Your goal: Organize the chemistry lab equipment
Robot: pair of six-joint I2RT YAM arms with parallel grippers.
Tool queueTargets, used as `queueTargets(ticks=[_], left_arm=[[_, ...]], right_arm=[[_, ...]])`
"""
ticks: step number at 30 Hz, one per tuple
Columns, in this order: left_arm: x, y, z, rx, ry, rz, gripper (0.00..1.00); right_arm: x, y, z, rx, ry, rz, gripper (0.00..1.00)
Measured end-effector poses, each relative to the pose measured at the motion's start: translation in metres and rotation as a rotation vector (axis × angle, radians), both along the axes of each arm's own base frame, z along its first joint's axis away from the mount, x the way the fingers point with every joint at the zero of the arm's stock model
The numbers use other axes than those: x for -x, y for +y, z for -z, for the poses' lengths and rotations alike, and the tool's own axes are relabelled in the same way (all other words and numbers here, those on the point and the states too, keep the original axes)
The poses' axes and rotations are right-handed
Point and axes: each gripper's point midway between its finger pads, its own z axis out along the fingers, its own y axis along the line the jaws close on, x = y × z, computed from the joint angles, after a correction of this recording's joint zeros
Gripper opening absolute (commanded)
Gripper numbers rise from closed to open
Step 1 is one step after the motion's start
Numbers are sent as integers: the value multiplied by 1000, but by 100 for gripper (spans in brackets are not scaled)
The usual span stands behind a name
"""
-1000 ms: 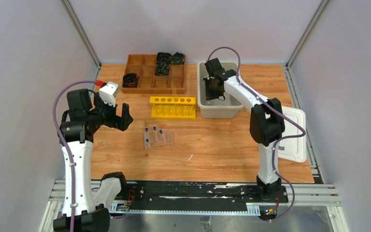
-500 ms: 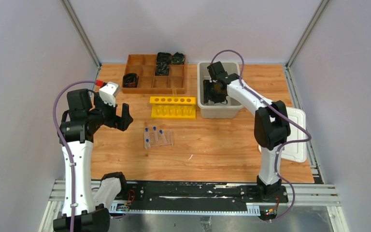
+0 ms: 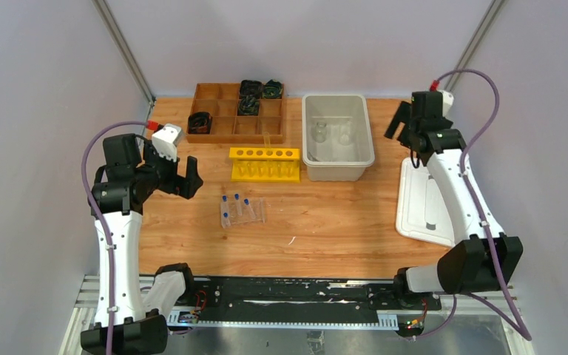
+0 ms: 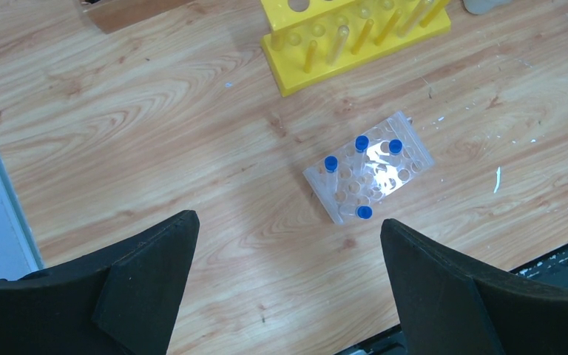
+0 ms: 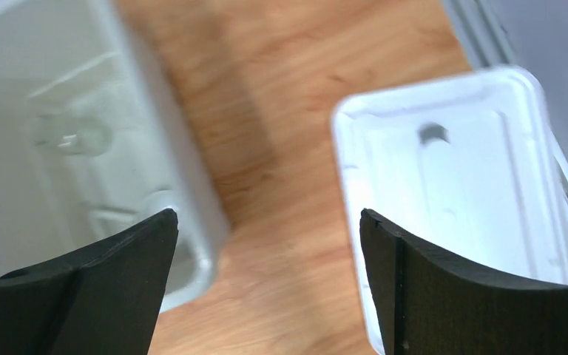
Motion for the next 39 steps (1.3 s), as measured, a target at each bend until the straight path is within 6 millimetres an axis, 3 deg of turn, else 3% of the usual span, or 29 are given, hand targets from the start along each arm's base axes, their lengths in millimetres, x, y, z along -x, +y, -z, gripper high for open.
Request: queueTargets(ticks=[2,6,11,18,23,28,33,39], left_arm=[[-1,0,1,1,3,1,100],[-1,-2,1,5,3,11,100],[0,-4,0,14,0,24,100],[0,-6,-1,19,-2,31,100],[0,-6,-1,19,-2,31,100],[0,-6,-1,17,-3,33,100],[0,-6,-1,15,-5,36,99],[1,-9,-2,30,-7,53,98]], right_arm=[[12,-40,25,20,58,119,85],[32,-80,87,17,216,246,70],[37,-87,146,-62,364,275,59],[34,-77,200,-111,507,252,49],[37,-76,225,-114,578,247,40],[37,-75,236,-115,604,240,27],[35,-74,240,-114,604,229,0],[33,-72,238,-128,581,232,0]])
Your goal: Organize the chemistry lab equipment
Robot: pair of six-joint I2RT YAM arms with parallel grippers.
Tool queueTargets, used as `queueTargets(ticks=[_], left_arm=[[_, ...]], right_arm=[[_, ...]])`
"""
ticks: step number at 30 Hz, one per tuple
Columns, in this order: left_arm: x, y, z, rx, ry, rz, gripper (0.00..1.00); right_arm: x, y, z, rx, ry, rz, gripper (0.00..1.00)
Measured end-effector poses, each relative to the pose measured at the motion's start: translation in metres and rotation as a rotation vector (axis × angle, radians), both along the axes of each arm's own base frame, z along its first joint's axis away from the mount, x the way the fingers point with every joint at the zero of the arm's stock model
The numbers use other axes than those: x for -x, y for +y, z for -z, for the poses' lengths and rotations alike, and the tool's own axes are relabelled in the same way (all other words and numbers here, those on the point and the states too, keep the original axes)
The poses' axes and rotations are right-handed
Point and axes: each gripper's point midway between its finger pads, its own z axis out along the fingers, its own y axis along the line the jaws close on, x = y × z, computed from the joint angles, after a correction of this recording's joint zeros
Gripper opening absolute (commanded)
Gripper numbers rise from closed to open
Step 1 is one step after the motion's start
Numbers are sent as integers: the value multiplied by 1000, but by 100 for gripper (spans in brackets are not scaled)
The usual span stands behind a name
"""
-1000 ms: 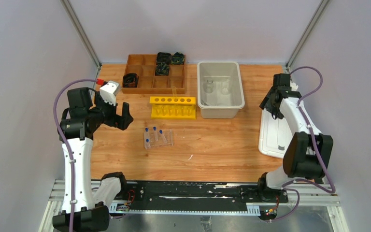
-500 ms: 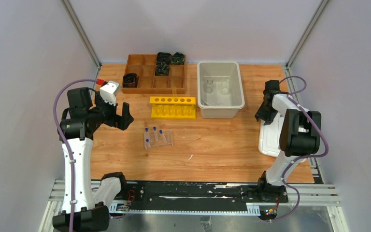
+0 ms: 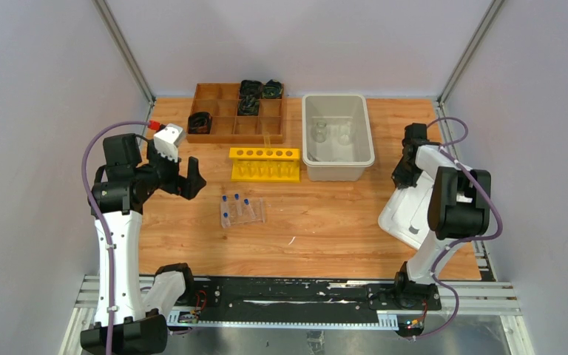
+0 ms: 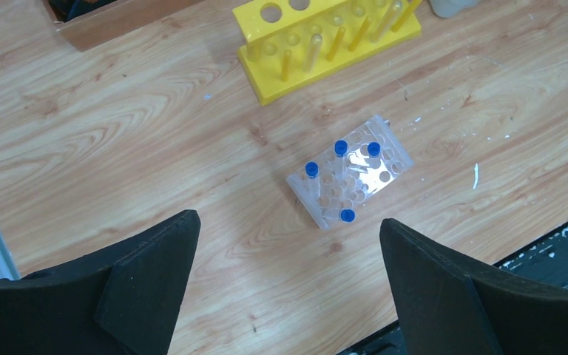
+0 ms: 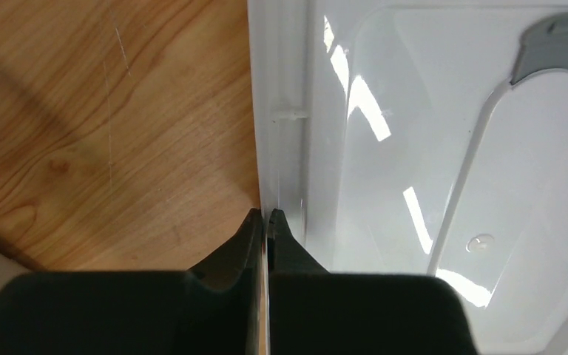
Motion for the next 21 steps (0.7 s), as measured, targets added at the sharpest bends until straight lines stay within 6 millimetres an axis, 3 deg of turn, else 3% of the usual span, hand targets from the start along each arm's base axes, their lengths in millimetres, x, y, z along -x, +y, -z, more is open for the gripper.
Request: queueTargets(ticks=[3,6,14,17,21], left_arm=[[2,-5,-1,21,1,20,98],[5,-12,-8,51,0,52,98],[5,-22,-30,93,-36,95,97],[7,-26,-32,117,-31,107,97],[10,-31,-36,146,-32,121,97]], right_arm=[[0,3,-9,3,-24,-8,0],[-3,6,-33,8,-91,-18,0],[-17,23,-142,15,-384,-66,0],[-18,43,-187,7,-498,-118,0],[-17,84,-244,-12,-635,-221,0]])
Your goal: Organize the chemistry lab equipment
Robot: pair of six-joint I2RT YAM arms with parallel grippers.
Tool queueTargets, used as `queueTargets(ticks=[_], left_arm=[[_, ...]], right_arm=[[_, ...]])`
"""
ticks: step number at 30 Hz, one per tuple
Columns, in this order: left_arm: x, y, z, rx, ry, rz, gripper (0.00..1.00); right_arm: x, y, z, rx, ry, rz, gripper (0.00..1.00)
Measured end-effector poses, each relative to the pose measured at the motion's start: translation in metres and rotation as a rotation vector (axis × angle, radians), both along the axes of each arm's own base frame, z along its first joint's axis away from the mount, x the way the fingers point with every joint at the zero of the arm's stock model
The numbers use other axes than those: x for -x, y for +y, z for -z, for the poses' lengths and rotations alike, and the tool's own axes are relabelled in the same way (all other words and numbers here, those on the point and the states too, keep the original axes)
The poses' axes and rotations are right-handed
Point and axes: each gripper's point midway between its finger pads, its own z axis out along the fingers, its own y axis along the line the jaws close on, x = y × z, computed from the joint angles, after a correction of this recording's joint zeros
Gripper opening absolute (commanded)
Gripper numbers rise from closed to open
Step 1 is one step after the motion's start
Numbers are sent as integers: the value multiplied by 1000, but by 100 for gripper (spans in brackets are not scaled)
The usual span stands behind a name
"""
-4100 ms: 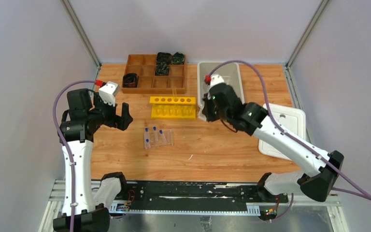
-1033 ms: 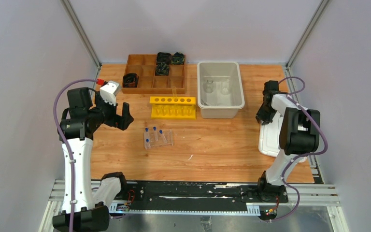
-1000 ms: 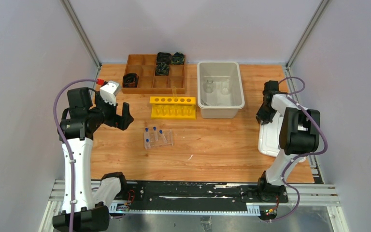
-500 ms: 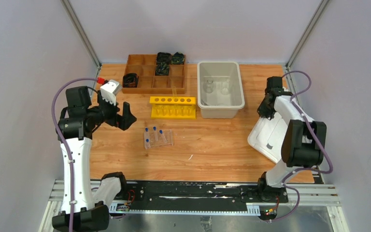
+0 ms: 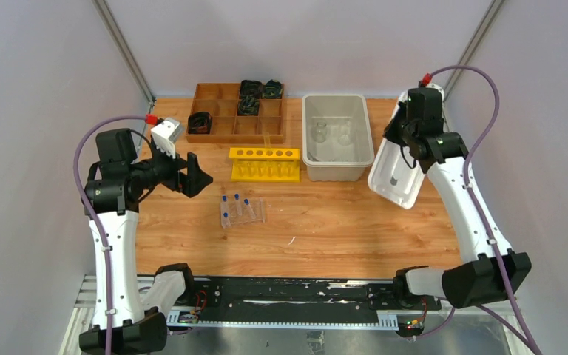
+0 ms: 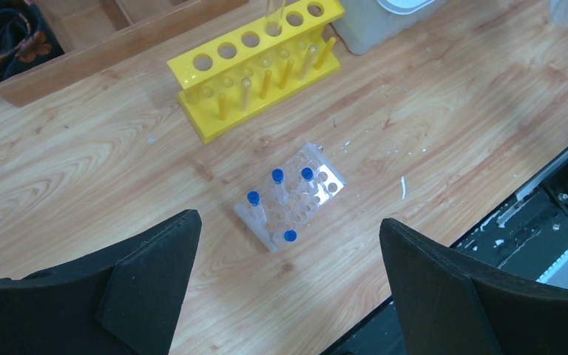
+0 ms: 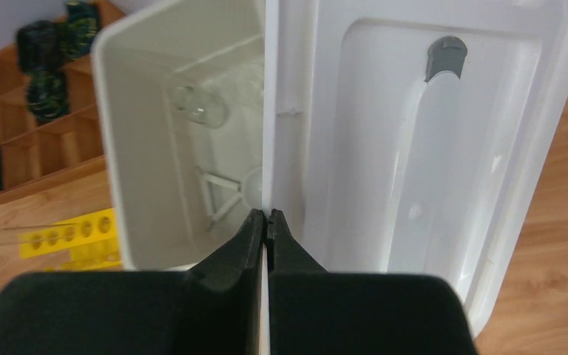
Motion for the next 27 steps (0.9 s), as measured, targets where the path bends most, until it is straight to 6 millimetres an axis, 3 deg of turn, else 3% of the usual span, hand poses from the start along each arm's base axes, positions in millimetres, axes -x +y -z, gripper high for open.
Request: queueTargets(ticks=[6,12,22,27], left_arm=[[6,-6,-8,29,-16,11,98],[12,-10,-17,46,-39,25,98],[16,-14,-21,60,-53,42,100],[18,-16,-23,57,-69,61,100]], right_arm=[[10,67,-87,-16,-190,-176,0],[31,134,-152,-74,-326,-361,0],[38,214,-178,-255,-371,-612,0],[46,230,-195,-332,-410,-685,0]])
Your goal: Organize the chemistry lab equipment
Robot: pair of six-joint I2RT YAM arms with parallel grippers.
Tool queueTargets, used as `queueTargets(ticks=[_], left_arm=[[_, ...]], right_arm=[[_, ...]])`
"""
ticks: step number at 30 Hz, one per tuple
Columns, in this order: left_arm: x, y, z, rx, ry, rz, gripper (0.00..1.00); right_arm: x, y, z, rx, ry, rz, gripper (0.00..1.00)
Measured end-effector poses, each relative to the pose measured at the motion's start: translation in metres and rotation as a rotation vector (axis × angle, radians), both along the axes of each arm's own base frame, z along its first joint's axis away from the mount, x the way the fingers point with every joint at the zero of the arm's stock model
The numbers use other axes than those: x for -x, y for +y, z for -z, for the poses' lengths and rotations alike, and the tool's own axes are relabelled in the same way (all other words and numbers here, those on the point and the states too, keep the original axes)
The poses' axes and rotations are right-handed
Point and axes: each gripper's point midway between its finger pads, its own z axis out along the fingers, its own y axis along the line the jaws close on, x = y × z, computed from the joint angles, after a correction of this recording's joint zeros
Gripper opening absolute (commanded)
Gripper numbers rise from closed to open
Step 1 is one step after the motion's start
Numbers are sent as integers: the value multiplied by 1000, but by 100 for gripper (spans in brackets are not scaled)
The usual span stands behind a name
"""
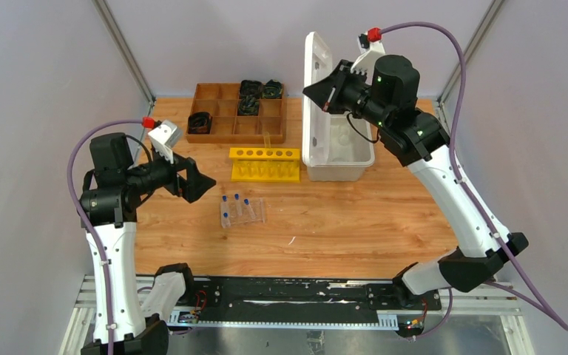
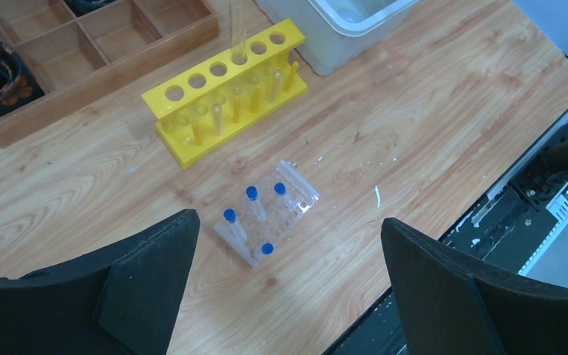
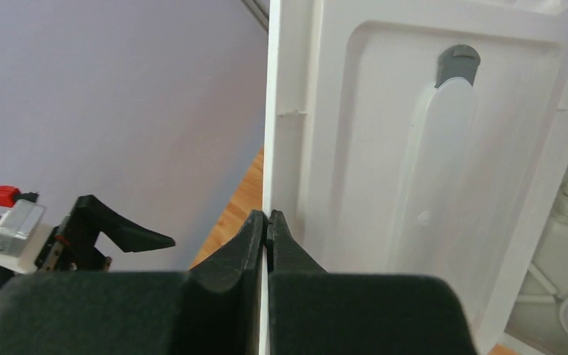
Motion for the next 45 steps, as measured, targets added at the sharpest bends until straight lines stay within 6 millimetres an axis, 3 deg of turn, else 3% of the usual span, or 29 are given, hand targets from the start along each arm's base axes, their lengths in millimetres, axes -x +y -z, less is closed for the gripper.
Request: queueTargets(ticks=[7,12,17,26,32,37,41,45], left_arm=[[10,-10,-10,-10,-85,94,100],[20,-15,-32,-59,-240,155,100],[25,-23,-54,-79,-373,223,100],[24,-43,-57,-87,-446,388,100],[-1,-70,-83,-98,-587,390,100],[-27,-83,-97,-127,-672,348,96],[-37,-99,-80,-169,-706,347,89],[-36,-129,-71,-219,-783,375,86]], right_arm=[[9,20,-32,-145,-36,-104,0],[4,29,-49,-299,-2,-127,0],[-7,34,-49,-441,54,-118,0],[-22,32,-58,-623,90,-65,0],[-33,31,-49,-726,144,-32,0],[-33,29,-57,-776,143,-36,0],[-33,27,-64,-821,149,-38,0],[-28,19,-66,-877,171,-23,0]])
